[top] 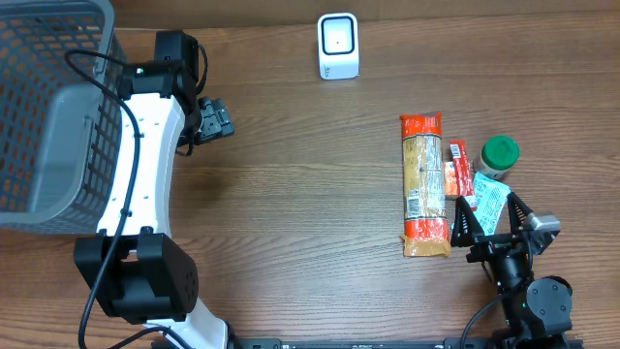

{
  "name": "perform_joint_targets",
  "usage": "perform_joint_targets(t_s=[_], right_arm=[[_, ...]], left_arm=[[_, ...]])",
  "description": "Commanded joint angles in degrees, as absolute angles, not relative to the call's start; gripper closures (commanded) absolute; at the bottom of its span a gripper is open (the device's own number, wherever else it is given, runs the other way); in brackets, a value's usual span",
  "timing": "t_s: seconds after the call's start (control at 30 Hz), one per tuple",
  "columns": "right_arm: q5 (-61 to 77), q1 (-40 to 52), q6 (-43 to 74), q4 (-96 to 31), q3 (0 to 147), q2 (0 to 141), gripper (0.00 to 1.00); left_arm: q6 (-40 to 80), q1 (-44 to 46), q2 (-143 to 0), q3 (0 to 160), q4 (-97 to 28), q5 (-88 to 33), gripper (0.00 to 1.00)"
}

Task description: Scan the item barcode

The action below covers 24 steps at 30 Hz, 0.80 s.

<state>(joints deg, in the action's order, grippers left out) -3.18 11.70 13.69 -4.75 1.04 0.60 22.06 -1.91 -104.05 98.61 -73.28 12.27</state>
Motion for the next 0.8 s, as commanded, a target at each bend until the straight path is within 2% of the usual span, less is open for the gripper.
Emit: perform_joint_targets(t_s=[0.0, 0.77], right_arm=[[-3.0, 11.5, 13.5, -4.6, 0.5, 0.2, 0.0], [-3.0, 11.5, 13.5, -4.6, 0.5, 0.2, 0.0]], left_arm=[[21.2, -1.8, -104.0, 98.6, -73.2, 12.8, 0.0], [21.2, -1.8, -103.5, 98.6, -73.2, 12.8, 0.0]])
